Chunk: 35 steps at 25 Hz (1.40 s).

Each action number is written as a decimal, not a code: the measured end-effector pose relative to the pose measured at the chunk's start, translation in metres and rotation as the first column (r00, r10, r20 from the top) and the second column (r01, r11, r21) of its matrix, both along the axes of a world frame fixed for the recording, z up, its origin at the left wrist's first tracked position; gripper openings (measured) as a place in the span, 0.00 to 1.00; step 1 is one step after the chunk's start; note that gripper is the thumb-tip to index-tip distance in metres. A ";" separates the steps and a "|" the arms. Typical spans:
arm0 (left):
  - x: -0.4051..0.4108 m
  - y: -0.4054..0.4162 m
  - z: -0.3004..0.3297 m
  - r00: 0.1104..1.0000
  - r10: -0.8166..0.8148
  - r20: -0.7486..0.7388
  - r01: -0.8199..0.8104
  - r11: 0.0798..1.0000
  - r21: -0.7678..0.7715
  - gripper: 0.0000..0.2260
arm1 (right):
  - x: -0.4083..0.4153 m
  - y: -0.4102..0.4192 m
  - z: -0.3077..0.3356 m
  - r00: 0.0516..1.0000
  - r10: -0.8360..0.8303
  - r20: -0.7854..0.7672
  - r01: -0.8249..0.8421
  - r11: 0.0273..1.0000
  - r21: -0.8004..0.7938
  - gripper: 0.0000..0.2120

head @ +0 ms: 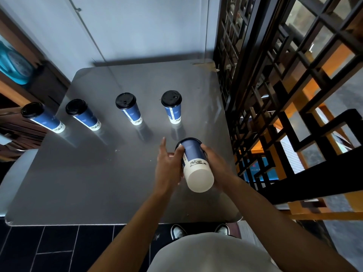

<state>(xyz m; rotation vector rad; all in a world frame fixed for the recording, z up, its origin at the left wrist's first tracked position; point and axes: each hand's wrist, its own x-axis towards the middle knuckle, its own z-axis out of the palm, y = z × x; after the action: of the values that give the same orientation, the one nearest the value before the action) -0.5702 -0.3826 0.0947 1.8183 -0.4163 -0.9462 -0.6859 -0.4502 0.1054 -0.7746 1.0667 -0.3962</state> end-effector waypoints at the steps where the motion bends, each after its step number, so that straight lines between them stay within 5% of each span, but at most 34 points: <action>1: 0.001 -0.002 0.002 0.999 -0.050 -0.017 0.050 0.999 0.013 0.40 | 0.000 -0.002 0.000 0.999 0.013 -0.053 -0.016 0.998 -0.053 0.20; 4: 0.000 -0.007 0.007 0.964 -0.028 -0.264 0.033 0.999 0.013 0.37 | 0.003 -0.005 -0.002 0.990 0.049 -0.133 -0.069 0.986 -0.149 0.19; 9: -0.007 -0.004 0.012 0.822 0.086 -0.563 -0.144 0.988 -0.059 0.17 | 0.007 0.001 -0.005 0.999 -0.026 0.044 0.022 0.996 0.089 0.24; 15: -0.016 -0.003 0.014 0.874 0.051 -0.484 -0.065 0.998 -0.012 0.20 | 0.003 -0.002 -0.006 1.000 -0.019 0.017 0.018 0.997 0.070 0.26; 18: -0.007 -0.006 0.021 0.926 0.051 -0.375 -0.026 0.997 0.070 0.15 | 0.001 -0.002 -0.003 0.997 0.040 -0.067 -0.043 0.998 -0.048 0.23; 22: -0.002 -0.011 0.033 0.901 -0.025 -0.433 0.079 0.991 0.106 0.19 | 0.001 -0.001 0.002 0.981 0.105 -0.160 -0.135 0.973 -0.189 0.19; 28: -0.004 -0.010 0.030 0.833 0.066 -0.549 -0.095 0.995 -0.025 0.18 | 0.002 -0.004 0.007 0.999 -0.033 -0.019 0.034 0.996 0.083 0.24; 35: -0.004 -0.013 0.036 0.873 0.080 -0.480 -0.066 0.997 0.046 0.16 | 0.003 -0.011 -0.004 0.999 0.028 -0.047 -0.027 0.999 0.021 0.23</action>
<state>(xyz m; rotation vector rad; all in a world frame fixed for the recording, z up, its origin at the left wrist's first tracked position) -0.5743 -0.3959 0.1309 1.5369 -0.0190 -1.3104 -0.6829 -0.4609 0.1011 -0.7833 1.1015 -0.3449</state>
